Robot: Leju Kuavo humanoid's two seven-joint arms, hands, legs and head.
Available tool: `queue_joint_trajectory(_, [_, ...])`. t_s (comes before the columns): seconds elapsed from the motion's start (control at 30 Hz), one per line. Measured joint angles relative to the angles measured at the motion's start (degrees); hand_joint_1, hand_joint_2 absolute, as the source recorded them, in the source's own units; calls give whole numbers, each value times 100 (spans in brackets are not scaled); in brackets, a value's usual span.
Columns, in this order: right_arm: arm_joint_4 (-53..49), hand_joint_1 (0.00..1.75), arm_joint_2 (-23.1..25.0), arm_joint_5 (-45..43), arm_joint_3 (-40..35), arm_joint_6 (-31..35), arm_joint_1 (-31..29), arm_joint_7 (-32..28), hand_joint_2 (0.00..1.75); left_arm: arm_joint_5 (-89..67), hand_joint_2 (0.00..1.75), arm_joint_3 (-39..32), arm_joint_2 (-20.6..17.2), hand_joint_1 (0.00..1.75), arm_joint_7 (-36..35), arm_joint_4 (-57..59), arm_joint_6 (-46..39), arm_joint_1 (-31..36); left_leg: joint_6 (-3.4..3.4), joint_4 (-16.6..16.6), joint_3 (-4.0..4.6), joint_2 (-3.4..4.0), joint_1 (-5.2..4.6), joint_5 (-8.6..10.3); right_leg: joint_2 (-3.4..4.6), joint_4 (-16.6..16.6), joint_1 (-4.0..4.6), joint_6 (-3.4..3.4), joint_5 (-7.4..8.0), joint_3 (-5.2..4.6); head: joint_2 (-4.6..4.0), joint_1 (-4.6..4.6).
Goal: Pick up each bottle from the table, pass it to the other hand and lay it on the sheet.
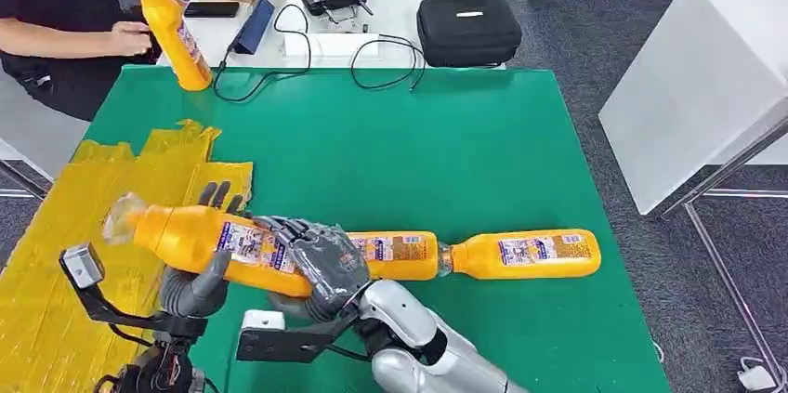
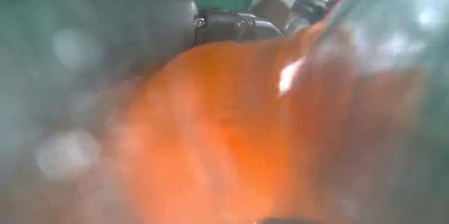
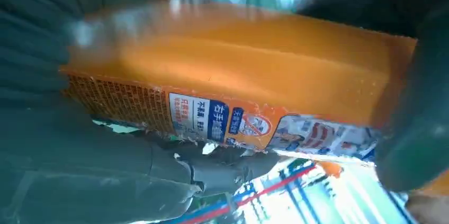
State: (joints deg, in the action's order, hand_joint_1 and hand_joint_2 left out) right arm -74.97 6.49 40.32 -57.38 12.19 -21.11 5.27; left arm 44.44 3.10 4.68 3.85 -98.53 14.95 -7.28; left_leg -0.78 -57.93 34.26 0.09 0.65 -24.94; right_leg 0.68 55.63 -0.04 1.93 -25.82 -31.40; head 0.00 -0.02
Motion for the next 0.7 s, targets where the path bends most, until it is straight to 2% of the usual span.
queue_joint_trajectory(0.03, [2, 175, -2, -35, -30, -35, -18, 0, 175, 4, 175, -30, 0, 0, 0, 0, -2, -1, 0, 0, 1, -1, 0, 0, 0, 0, 0, 0, 0, -1, 0, 2])
queue_joint_trajectory(0.07, [9, 175, -2, -77, -59, -77, -45, -2, 175, 4, 175, -72, 0, 10, 0, 0, -2, -8, 0, 0, 1, 0, 0, 0, 0, 0, 0, 0, 0, -2, 0, 2])
queue_joint_trajectory(0.1, [13, 175, -2, -104, -98, -100, -72, 0, 175, 4, 175, -100, 0, 175, 0, 0, -4, -12, 0, 0, 1, 1, 0, 0, 0, 0, 0, 0, 0, -2, 0, 2])
queue_joint_trajectory(0.67, [74, 175, -2, -404, -267, -247, -220, 2, 175, -83, 175, -216, 39, 175, 190, -4, -96, -66, 0, 0, 2, 0, -1, 0, 0, 0, -1, 0, 0, -2, 0, 2])
queue_joint_trajectory(0.7, [74, 168, -2, -415, -267, -249, -220, 2, 175, -85, 175, -225, 42, 175, 195, -4, -90, -66, 0, 0, 2, 0, 0, 0, 0, 0, -1, 0, 0, -2, 0, 2])
